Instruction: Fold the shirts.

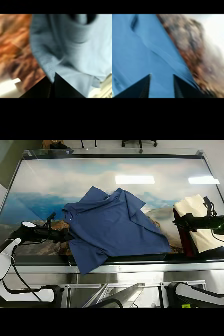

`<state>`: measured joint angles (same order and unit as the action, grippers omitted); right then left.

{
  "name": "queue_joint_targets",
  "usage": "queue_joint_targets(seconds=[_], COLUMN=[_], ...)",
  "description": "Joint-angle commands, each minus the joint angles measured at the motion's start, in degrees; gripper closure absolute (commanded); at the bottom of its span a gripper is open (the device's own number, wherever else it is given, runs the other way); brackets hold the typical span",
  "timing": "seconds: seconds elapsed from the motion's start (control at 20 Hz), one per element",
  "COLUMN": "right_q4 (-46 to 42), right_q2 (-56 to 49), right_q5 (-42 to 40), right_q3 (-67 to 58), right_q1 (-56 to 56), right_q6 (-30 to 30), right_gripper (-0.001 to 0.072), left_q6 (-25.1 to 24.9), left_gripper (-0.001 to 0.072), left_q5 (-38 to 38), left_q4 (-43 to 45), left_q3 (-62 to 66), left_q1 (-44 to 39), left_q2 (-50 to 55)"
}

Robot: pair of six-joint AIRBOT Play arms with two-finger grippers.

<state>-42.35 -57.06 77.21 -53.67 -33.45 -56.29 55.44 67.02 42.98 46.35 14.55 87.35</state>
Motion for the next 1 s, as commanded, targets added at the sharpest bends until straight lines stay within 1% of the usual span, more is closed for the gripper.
queue_joint_targets(seconds=[0.0,0.1,0.15,0.4,0.5,0.7,0.85,0.95], right_q4=[-11.7,-17.3,-17.9,-13.1,-12.9,-10.3,-10.6,-10.5], right_q2=[0.0,0.0,-0.1,-2.2,-4.3,-7.7,-8.1,-7.4], right_q5=[1.5,1.4,1.2,-1.6,-2.9,-2.8,-2.8,-1.2], right_q3=[1.6,4.0,5.5,12.5,13.1,13.1,13.1,11.5], right_q1=[0.0,0.0,0.0,0.0,0.0,0.4,1.5,1.0], right_q6=[-4.7,-7.8,-7.6,-1.5,-0.7,1.0,1.8,1.4], right_gripper=[0.0364,0.0364,0.0364,0.0365,0.0366,0.0367,0.0368,0.0368], left_q6=[1.1,1.2,1.2,1.2,1.2,1.2,1.2,1.2], left_gripper=[0.0694,0.0694,0.0694,0.0694,0.0694,0.0694,0.0694,0.0694], left_q5=[2.8,3.8,4.0,4.7,4.8,5.4,5.7,6.3], left_q4=[-0.4,-0.5,-0.5,-0.4,-0.4,-0.4,-0.4,-0.4], left_q3=[3.0,4.4,4.9,5.1,5.1,5.1,5.1,5.1], left_q1=[-0.9,-0.9,-0.9,-0.9,-0.9,-0.9,-0.9,-0.9], left_q2=[0.0,0.0,0.0,0.0,0.0,0.0,0.0,0.0])
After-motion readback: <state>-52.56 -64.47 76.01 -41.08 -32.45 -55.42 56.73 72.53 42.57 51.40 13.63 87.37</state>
